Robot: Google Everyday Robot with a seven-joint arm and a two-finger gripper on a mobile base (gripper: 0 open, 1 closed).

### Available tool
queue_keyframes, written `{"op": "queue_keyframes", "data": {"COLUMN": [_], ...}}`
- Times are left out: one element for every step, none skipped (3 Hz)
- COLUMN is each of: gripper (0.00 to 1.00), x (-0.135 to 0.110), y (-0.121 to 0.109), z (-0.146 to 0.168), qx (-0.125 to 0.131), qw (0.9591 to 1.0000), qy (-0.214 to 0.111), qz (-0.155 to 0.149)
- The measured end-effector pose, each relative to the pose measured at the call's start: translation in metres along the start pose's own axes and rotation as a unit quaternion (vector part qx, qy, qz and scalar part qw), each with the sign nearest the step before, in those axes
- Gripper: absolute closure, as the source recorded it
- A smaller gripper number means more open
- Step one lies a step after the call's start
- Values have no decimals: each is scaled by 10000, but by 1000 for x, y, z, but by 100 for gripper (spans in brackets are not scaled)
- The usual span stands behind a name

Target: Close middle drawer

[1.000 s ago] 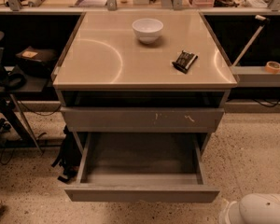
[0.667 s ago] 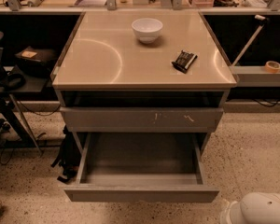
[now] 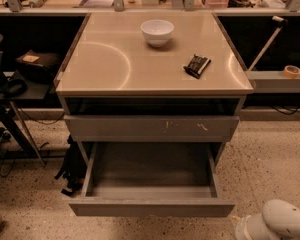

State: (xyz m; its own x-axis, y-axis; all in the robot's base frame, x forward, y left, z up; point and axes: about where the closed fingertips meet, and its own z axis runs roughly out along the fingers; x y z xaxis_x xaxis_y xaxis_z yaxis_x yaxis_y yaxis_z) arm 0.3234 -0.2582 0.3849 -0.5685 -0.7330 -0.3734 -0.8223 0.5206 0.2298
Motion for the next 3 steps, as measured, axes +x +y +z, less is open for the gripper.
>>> {"op": "queue_keyframes", "data": {"gripper": [0,0,0], "x": [-21,-21,-56], "y": [-27,-27,-27], "z": [20,20,22], "qx": [-154,-154,-68], "qw": [9986,9986,9958], "qy": [-204,-204,-221], "qz": [-455,-455,-881]}}
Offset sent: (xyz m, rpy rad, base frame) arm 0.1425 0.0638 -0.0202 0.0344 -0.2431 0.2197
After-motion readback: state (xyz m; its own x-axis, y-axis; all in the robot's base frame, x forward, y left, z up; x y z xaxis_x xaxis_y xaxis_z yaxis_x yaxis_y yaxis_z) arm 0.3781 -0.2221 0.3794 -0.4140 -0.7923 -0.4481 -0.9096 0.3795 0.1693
